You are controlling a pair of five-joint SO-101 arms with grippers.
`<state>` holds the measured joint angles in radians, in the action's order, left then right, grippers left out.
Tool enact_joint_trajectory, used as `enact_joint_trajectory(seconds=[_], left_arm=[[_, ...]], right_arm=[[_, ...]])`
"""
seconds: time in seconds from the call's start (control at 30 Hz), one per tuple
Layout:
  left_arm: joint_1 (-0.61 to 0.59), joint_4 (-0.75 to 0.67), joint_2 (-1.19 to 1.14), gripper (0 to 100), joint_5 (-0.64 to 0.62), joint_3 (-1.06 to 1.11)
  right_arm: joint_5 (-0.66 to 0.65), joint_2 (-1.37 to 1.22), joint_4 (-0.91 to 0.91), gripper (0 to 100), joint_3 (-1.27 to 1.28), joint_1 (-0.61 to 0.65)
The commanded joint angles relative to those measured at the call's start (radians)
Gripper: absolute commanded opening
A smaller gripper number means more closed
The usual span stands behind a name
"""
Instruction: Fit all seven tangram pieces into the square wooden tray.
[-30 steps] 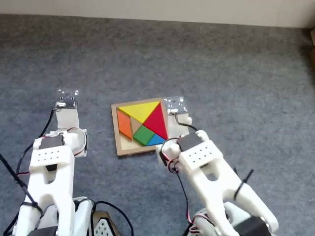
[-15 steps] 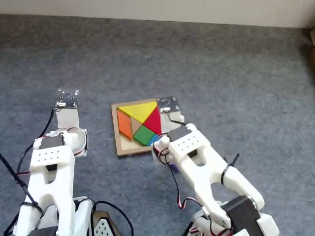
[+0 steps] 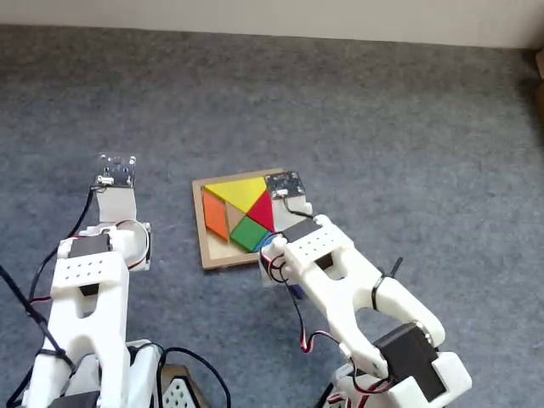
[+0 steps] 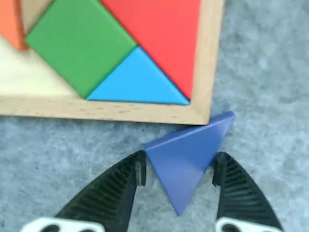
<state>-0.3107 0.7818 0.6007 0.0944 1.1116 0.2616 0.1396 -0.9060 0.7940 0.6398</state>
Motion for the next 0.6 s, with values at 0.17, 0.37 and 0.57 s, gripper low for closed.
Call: enact_joint_trajectory(seconds=[0.17,0.37,0.57], left_arm=[[-0.016,-0.014,0.028,11,-0.002,-0.002],[-0.016,-0.014,0.028,11,-0.002,-0.002],[-0.016,-0.014,0.028,11,-0.002,-0.002]], right_arm=[[0.008,0.005,0.09,22.8,-0.056,-0.035],[0.008,-0.002,0.124,22.8,-0.05,-0.038],[0.066,-0.002,0.165,22.8,-0.048,-0.038]])
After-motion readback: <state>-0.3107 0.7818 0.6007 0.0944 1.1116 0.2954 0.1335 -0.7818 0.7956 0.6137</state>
